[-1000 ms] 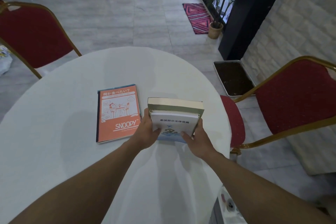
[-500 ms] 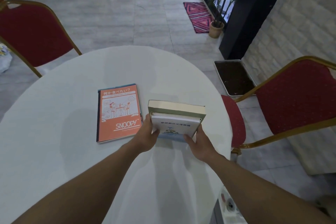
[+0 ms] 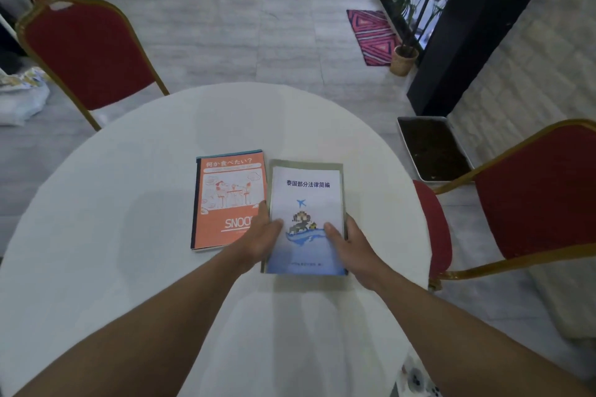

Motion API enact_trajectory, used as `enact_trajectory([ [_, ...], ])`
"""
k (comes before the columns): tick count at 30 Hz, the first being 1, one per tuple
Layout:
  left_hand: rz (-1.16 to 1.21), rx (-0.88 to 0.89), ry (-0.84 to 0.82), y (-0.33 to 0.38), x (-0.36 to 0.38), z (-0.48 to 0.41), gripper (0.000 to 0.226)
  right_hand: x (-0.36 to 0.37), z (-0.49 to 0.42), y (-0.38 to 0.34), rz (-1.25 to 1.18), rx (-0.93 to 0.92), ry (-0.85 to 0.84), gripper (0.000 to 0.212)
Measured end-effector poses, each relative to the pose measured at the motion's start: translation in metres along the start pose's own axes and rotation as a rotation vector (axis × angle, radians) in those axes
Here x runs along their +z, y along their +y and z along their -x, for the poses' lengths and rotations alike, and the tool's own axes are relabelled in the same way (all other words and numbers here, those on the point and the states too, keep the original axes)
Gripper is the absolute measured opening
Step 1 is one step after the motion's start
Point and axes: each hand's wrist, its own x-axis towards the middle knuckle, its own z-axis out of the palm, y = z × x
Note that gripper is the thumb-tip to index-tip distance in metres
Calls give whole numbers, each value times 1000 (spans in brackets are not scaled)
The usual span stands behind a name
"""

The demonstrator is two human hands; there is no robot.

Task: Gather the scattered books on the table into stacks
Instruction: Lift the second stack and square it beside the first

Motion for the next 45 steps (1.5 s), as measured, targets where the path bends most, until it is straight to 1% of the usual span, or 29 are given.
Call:
enact_trajectory([
  [4,-109,-75,197,-6,-29,-5,33,42,-20,-11,-12,51,-26,29],
  [9,-195,-113,416,-9,-74,-20,29,99,-56,-32,89,50,2,21],
  [11,-186,-133,472,-11,-89,-27,31,119,-69,-38,120,51,-2,26],
  [14,-223,-160,496,-14,-107,-40,35,139,-87,-43,152,39,1,29],
  [18,-292,-180,491,-20,-126,-61,35,156,-107,-43,214,42,32,31],
  [20,-349,-193,474,-27,-131,-71,37,161,-119,-36,353,85,57,39],
  [23,-467,-144,484,-40,-126,-72,41,160,-123,-30,608,125,91,49],
  [25,-598,-108,562,-51,-130,-74,45,160,-128,-29,626,121,73,62],
  [26,-606,-83,598,-55,-134,-76,46,160,-130,-29,599,116,65,71],
  [27,-552,-66,610,-58,-141,-79,45,159,-133,-29,552,112,72,78],
  [29,-258,-61,560,-58,-154,-82,47,157,-139,-30,415,124,91,86],
  [30,-130,-77,509,-59,-157,-85,53,157,-141,-30,344,135,77,87],
  [31,-42,-93,443,-61,-158,-86,59,159,-143,-30,289,144,54,84],
  [32,-12,-95,383,-62,-156,-86,61,162,-143,-28,257,145,35,78],
  [33,-6,-80,363,-65,-153,-88,58,166,-143,-26,250,136,33,68],
  [35,1,-66,395,-71,-145,-90,54,172,-141,-23,259,102,71,50],
  [36,-6,-78,418,-72,-142,-91,54,174,-140,-21,261,88,89,46],
  [38,-34,-92,453,-75,-141,-94,56,175,-139,-21,246,79,97,41],
  [40,-44,-81,447,-76,-140,-96,56,174,-138,-22,226,88,104,38],
  [45,-60,-54,435,-77,-135,-96,54,169,-135,-22,249,73,122,39],
])
